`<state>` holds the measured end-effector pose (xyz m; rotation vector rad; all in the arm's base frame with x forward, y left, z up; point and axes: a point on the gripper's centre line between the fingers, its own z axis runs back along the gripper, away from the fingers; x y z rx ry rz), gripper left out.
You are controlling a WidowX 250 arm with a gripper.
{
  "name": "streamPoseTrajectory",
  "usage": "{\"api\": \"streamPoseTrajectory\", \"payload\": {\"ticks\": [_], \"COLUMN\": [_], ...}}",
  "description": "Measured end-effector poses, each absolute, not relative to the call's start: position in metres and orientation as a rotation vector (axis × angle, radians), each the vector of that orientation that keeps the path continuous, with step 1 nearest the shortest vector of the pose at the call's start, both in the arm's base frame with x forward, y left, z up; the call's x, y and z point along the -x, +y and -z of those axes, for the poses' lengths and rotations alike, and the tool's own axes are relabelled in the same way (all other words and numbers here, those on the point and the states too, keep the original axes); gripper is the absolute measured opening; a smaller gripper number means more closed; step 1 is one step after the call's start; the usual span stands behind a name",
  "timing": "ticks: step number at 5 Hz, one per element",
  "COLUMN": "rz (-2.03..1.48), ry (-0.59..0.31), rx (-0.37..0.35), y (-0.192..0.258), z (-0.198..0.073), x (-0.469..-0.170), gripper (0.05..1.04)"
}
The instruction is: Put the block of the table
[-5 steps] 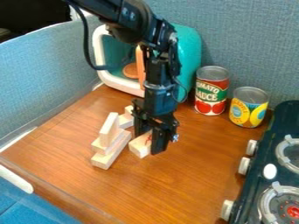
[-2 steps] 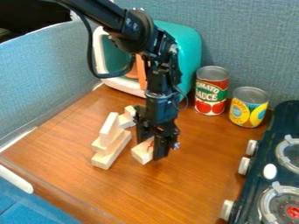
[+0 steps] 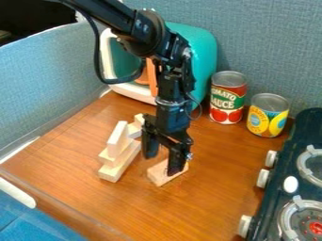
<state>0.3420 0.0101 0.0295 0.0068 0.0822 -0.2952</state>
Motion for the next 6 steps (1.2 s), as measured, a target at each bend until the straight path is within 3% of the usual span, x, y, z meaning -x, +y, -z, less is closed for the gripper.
{"api": "streamPoseTrajectory", "payload": {"ticks": [2, 3, 4, 5, 6], "rz": [0.269, 0.218, 0.17, 0.155, 0.144], "ry": [0.055, 0.03, -0.032, -0.104, -0.108], "rx": [-0.001, 0.031, 0.106, 0.074, 0.052], "y": [0.009, 0.003, -0.003, 0.012, 0.014], "z": [-0.029, -0.019, -0.012, -0.069, -0.084], "x": [-0.346, -0.343, -0.344, -0.342, -0.342], "gripper": [1.001, 1.001, 1.001, 1.0, 1.0]}}
